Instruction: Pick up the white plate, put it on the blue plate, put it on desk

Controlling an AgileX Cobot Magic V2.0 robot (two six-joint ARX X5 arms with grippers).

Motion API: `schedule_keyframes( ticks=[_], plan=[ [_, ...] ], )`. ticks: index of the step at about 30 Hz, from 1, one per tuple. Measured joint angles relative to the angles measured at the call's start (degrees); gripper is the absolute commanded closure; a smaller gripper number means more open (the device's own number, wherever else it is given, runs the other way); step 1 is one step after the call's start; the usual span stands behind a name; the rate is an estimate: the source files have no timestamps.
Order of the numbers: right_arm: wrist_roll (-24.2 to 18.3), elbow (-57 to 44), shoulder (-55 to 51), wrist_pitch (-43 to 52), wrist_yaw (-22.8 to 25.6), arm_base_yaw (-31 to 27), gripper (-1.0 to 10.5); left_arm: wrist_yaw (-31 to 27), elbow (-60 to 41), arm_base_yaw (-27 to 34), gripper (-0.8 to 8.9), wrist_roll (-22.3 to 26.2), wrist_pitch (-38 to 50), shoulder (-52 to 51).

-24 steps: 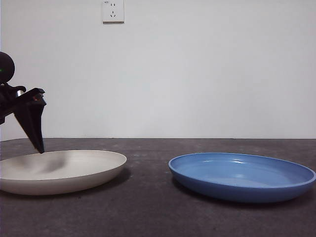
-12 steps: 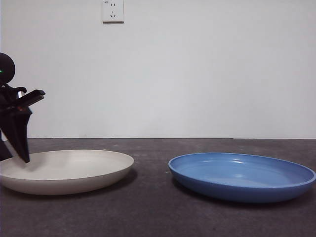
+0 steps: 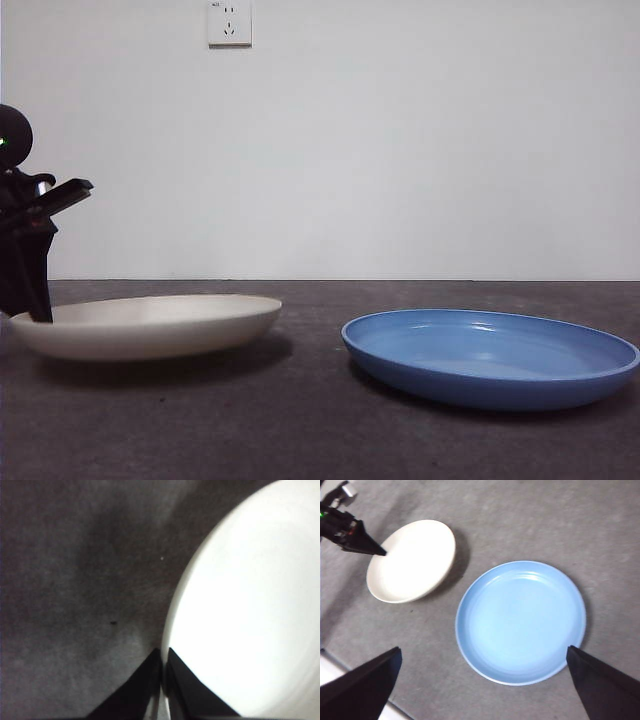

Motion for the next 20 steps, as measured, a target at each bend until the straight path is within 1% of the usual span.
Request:
schedule_keyframes(
  ticks=[4, 7, 9, 13, 20],
  plan=[
    [0.0, 4.0, -1.7, -3.1, 3.7, 0.0, 3.7, 0.4, 4.0, -1.1, 8.05, -1.5, -3.0, 0.0],
    [-0.1, 6.4, -3.1, -3.8, 6.3, 0.0, 3.7, 2.3, 7.2, -3.5, 8.05, -2.4, -4.9, 0.0],
    [-0.1, 7.2, -4.1, -3.9, 7.5, 0.0, 3.7, 2.8, 9.0, -6.2, 8.05, -3.5, -5.6, 0.0],
    [-0.3, 7.8, -5.9, -5.2, 7.7, 0.0, 3.7, 3.0, 11.6, -12.4, 8.04, -5.4, -6.3, 0.0],
    [-1.4, 7.9, -8.9, -11.7, 7.8, 0.0, 3.7, 2.9, 15.9, -24.0, 8.04, -9.1, -5.4, 0.6]
  ],
)
